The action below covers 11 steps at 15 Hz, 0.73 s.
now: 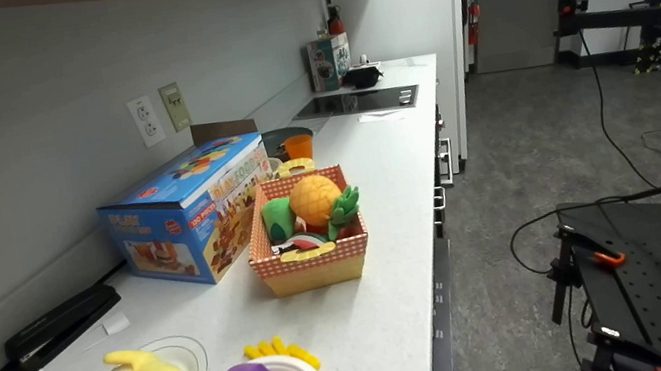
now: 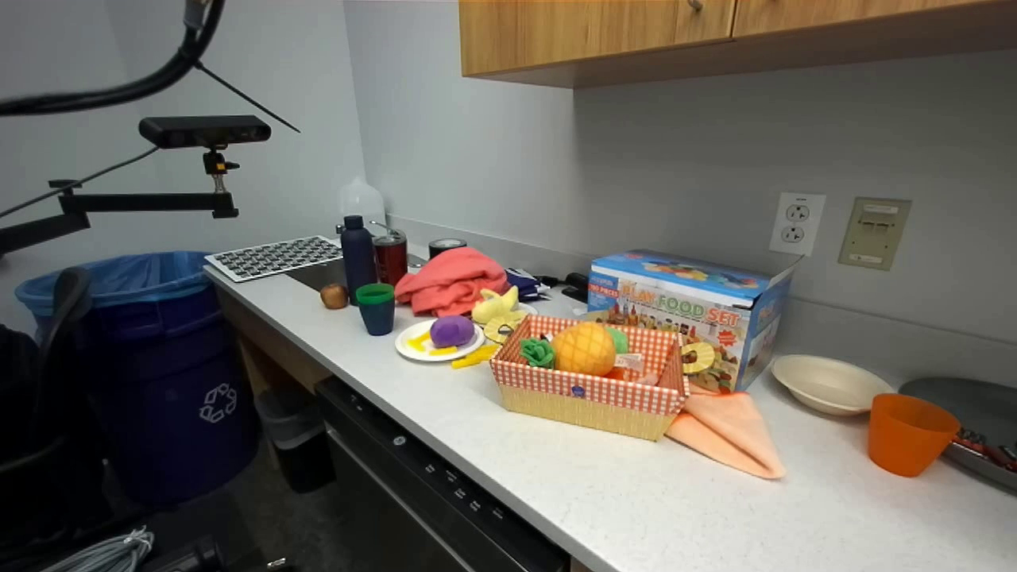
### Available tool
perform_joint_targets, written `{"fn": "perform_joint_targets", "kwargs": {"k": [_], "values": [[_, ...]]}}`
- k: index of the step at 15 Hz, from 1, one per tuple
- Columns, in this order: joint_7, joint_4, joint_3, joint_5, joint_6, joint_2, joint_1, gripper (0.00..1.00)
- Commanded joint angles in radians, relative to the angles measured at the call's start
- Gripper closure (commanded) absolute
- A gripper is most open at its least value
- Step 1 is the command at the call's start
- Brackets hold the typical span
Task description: Open the right door of the cabinet above the blue box, take the pineapple plush toy out of the cabinet and place it in the basket
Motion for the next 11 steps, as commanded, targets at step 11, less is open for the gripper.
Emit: {"fn": "perform_joint_targets", "kwargs": {"k": [11], "values": [[-0.017,-0.133,-0.059,0.003,-0.202,-0.119,-0.026,0.00]]}}
